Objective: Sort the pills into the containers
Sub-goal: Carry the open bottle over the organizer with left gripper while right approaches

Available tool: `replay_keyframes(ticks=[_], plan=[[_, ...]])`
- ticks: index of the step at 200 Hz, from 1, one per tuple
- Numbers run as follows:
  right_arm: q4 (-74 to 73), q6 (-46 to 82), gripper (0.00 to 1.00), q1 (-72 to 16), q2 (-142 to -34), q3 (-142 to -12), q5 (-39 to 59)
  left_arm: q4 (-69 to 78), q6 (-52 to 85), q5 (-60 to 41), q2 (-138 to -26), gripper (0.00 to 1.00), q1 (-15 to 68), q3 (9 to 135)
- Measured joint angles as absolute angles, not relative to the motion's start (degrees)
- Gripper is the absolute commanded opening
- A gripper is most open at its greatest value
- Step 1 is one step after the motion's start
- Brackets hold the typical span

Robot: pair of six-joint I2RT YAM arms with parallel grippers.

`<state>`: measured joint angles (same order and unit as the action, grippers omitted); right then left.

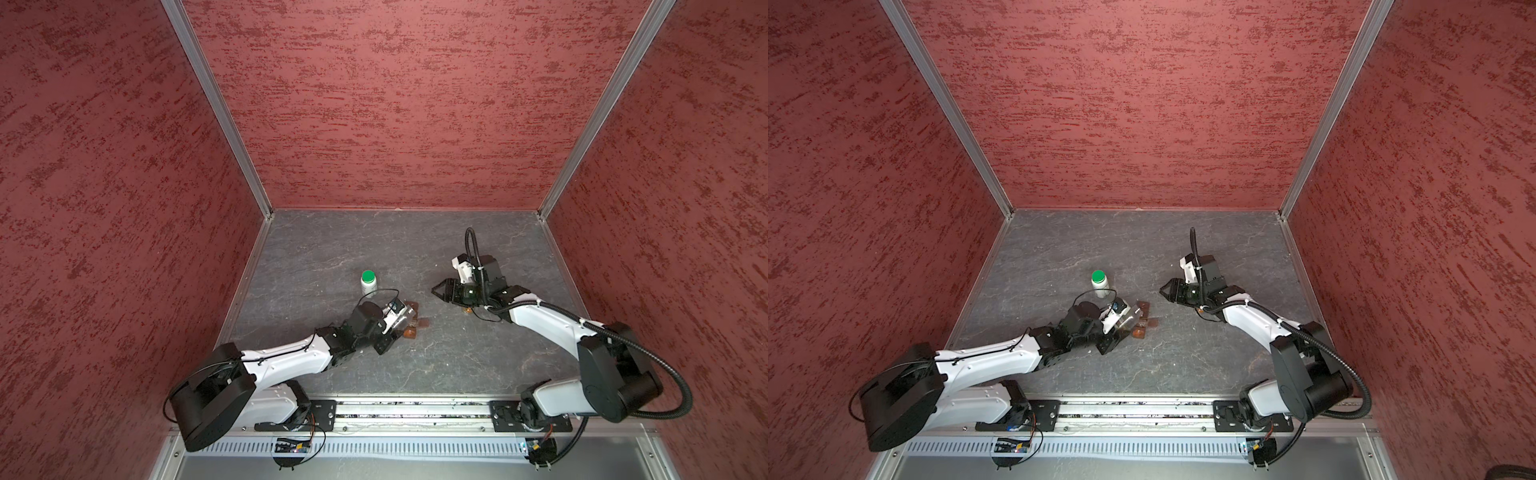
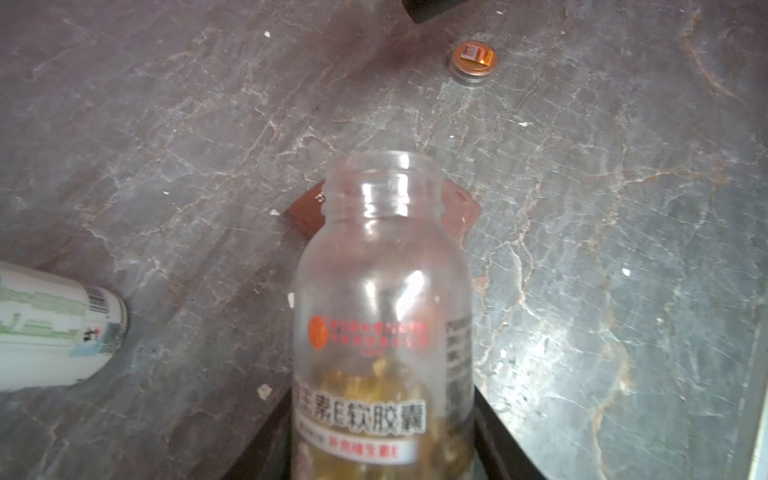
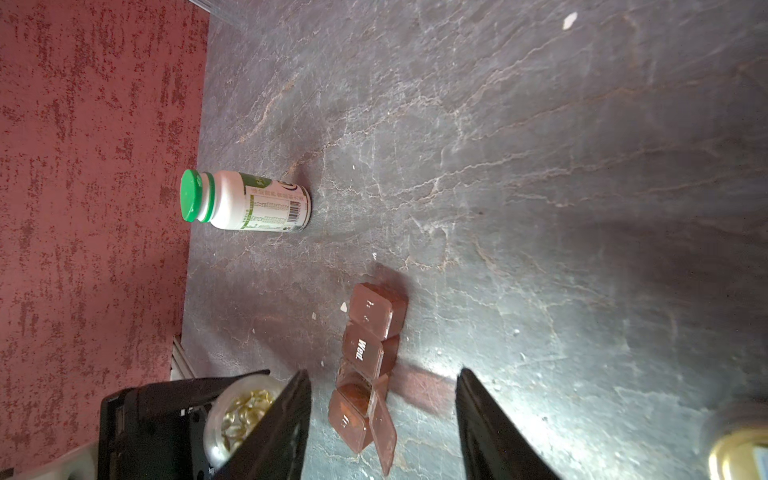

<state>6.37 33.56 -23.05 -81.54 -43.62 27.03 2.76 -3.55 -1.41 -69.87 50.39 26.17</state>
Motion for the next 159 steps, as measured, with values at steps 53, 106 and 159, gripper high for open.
replay_keyframes(ticks=[53,106,159], plan=[[6.46,32.51,0.57,-23.05,-81.65,-43.62,27.35,-2.94,-3.36,1.87,-71.02,0.0,50.83,29.08],[6.46,31.59,0.57,-23.05,-81.97,-43.62,28.05,2.33,-13.56,-2.76,-76.51,0.0,41.23,35.0],[6.92,30.92,0.57,-23.05,-81.97,-43.62,29.8,0.62,-22.87,-6.5,-76.86,0.0,37.08,40.29]])
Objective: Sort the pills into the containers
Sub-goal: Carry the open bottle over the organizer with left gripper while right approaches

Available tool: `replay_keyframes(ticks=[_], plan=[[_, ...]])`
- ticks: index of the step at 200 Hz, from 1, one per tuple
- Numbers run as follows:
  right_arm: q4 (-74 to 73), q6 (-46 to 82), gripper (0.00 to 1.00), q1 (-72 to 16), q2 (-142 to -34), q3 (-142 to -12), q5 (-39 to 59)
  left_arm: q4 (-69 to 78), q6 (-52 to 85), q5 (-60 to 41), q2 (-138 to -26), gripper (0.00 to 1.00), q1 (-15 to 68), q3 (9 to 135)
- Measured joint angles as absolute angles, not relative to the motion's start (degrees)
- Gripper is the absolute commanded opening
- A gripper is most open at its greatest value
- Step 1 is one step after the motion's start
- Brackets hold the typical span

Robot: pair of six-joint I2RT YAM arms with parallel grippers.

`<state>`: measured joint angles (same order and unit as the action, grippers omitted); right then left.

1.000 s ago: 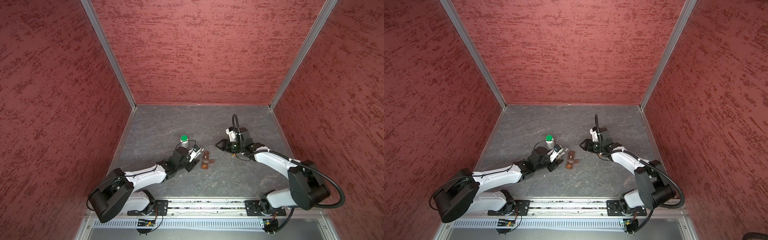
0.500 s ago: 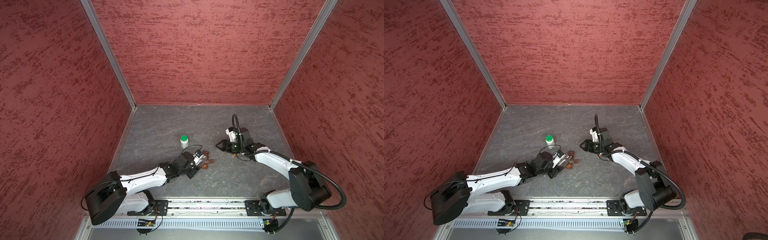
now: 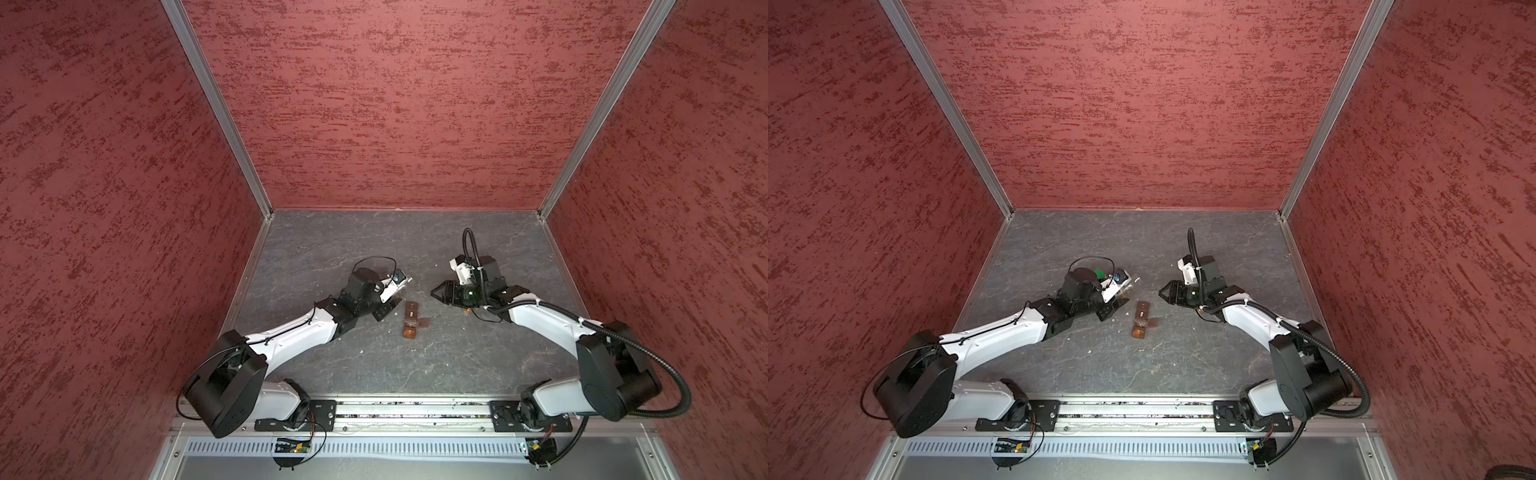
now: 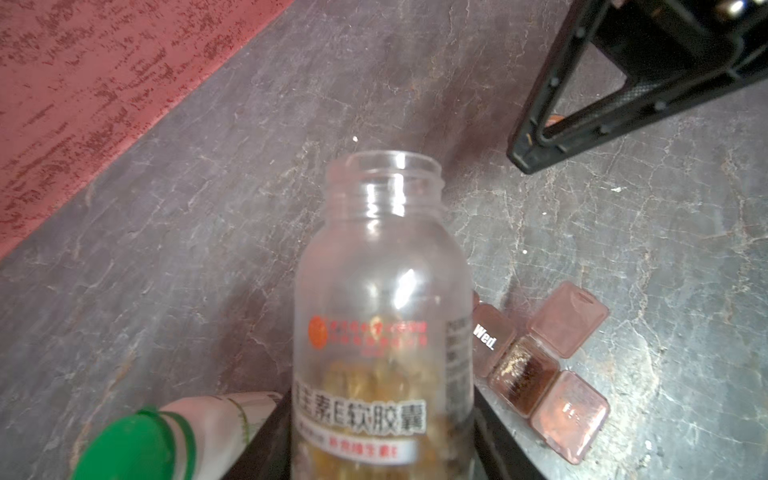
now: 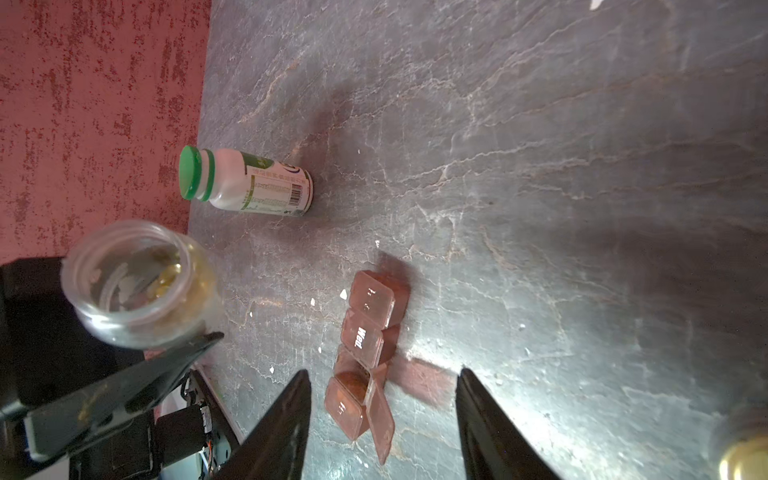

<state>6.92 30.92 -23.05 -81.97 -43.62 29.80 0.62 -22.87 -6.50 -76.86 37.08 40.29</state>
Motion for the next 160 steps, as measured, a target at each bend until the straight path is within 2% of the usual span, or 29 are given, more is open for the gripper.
replay_keyframes(ticks=[123,160], plan=[[8.99,30.74,0.56,-23.42,-82.46,-43.62,31.53,-16.75,-37.47,-6.2,-73.63,0.0,36.23,37.58],[9.28,30.61,0.56,-23.42,-82.52,-43.62,31.51,-20.01,-40.4,-5.89,-74.13,0.0,38.37,37.63]])
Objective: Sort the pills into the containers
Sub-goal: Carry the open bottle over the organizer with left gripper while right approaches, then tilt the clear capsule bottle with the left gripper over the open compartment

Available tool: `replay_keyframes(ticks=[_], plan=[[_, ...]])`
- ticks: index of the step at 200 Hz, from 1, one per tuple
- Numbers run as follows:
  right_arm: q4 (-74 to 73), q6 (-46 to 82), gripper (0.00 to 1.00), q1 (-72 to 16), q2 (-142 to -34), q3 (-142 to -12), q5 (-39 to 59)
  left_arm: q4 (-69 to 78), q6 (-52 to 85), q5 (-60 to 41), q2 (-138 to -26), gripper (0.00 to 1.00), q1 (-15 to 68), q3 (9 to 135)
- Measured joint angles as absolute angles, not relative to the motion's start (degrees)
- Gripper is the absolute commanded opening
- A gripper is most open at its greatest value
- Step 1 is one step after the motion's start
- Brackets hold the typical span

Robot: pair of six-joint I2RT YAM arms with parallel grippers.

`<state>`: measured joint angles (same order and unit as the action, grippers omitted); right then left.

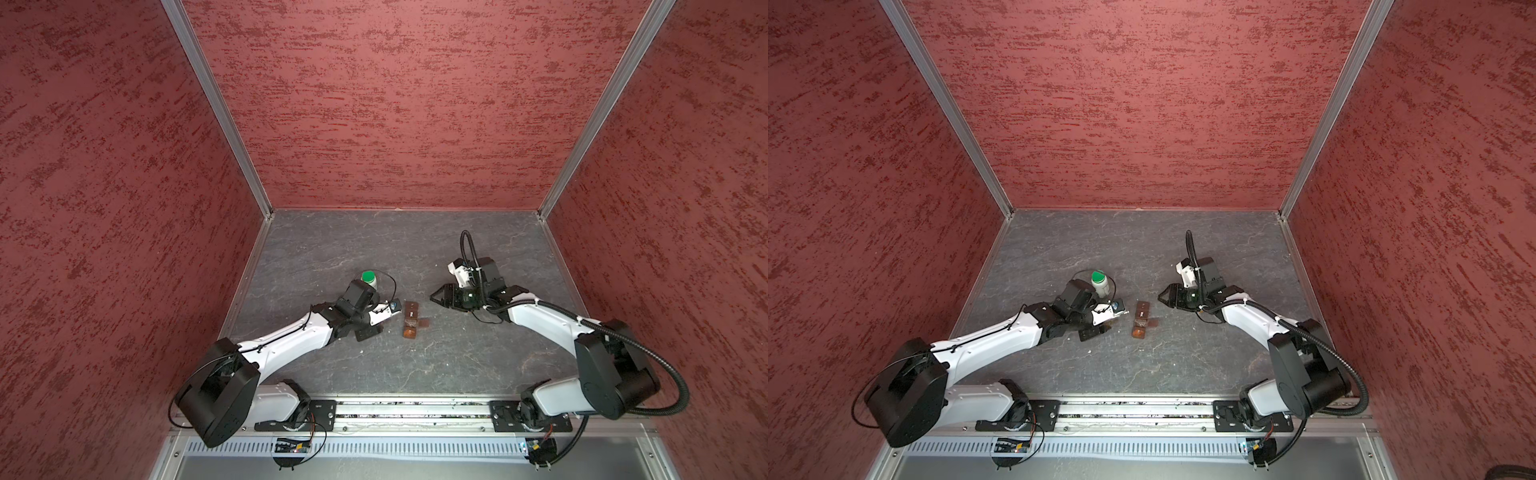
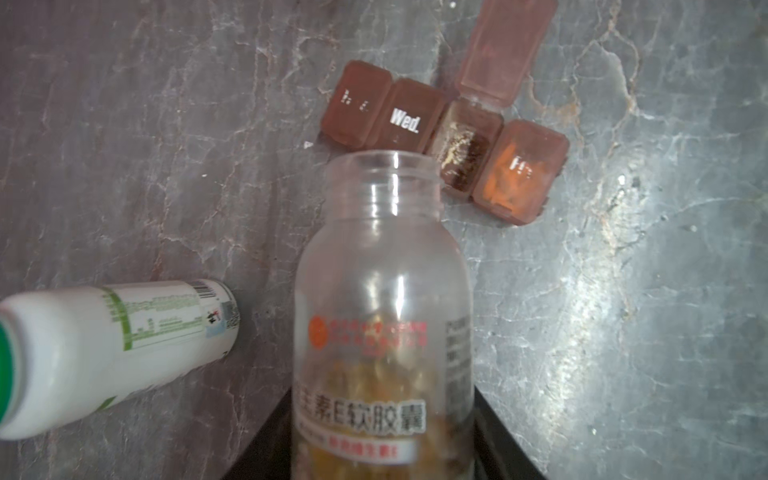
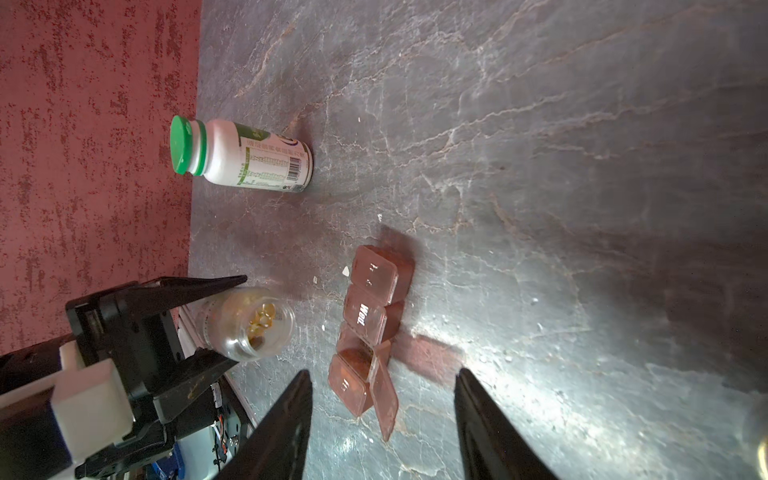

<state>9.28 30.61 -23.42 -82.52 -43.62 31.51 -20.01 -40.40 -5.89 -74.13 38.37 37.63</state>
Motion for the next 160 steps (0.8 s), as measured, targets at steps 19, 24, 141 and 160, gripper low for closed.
replay_keyframes(ticks=[19,24,141,160], plan=[[9.26,30.63,0.56,-23.42,-82.52,-43.55,31.46,-20.21,-41.28,-5.93,-74.74,0.0,39.35,37.63],[9.26,30.63,0.56,-23.42,-82.5,-43.51,31.46,-20.21,-41.47,-5.93,-74.89,0.0,39.55,37.63],[9.21,31.11,0.56,-23.42,-81.54,-40.53,30.76,-22.11,-46.22,-6.11,-80.62,0.0,40.21,42.83],[9.19,31.11,0.56,-23.42,-81.54,-40.53,30.74,-22.33,-46.92,-6.13,-80.75,0.0,40.21,43.42]])
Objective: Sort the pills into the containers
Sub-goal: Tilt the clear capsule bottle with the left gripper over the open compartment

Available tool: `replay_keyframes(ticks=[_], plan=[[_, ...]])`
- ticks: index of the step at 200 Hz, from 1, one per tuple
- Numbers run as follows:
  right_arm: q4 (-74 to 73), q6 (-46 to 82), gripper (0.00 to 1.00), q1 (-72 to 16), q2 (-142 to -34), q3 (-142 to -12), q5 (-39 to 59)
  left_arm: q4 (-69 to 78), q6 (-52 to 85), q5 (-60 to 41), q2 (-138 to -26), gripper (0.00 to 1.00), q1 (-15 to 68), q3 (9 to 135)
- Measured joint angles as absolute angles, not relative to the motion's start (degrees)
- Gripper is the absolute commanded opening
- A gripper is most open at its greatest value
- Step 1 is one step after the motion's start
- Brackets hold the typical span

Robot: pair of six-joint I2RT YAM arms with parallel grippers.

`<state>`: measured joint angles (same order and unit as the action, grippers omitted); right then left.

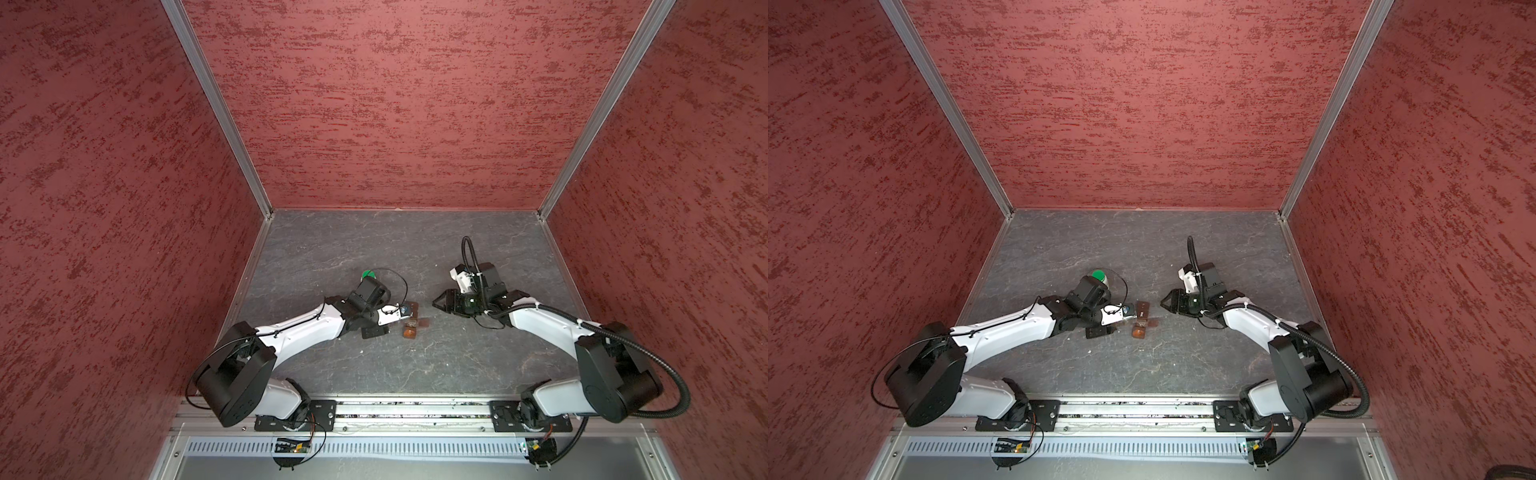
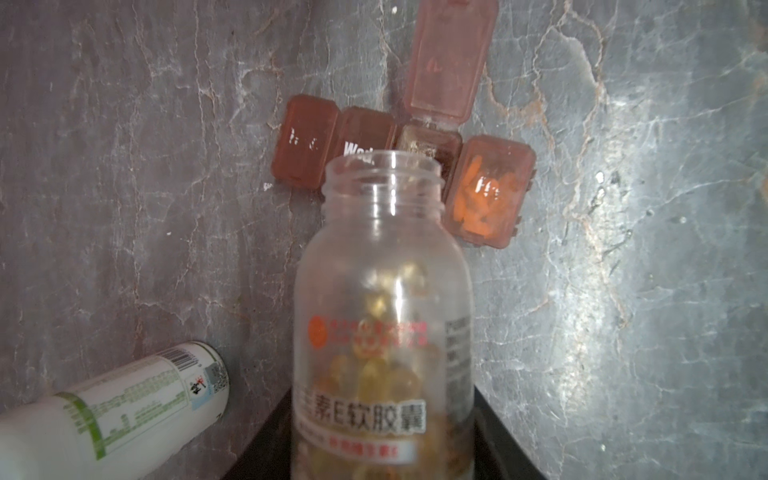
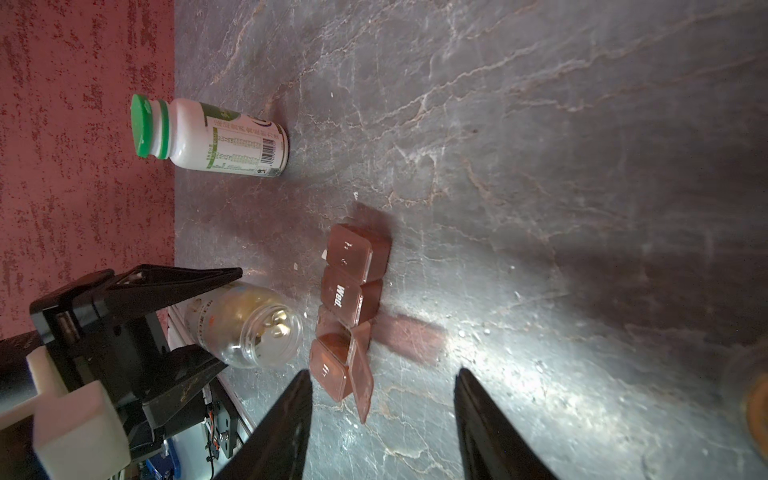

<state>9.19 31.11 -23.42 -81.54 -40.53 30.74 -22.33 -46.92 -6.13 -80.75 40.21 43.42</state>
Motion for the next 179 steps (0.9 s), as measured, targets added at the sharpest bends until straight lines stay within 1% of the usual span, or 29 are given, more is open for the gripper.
replay_keyframes(ticks=[79,101,149,179], plan=[[8.78,31.14,0.56,-23.42,-81.54,-40.47,30.96,-24.47,-48.73,-5.89,-83.46,0.0,41.5,45.04],[7.73,31.14,0.53,-23.42,-81.54,-39.86,32.05,-24.97,-49.19,-5.87,-83.48,0.0,41.52,45.93],[4.93,31.05,0.44,-23.64,-81.54,-37.67,36.34,-25.76,-50.02,-5.48,-84.07,0.0,41.54,46.74],[4.08,30.94,0.43,-24.36,-82.26,-37.58,39.05,-26.57,-50.59,-5.45,-84.51,0.0,41.54,47.13]])
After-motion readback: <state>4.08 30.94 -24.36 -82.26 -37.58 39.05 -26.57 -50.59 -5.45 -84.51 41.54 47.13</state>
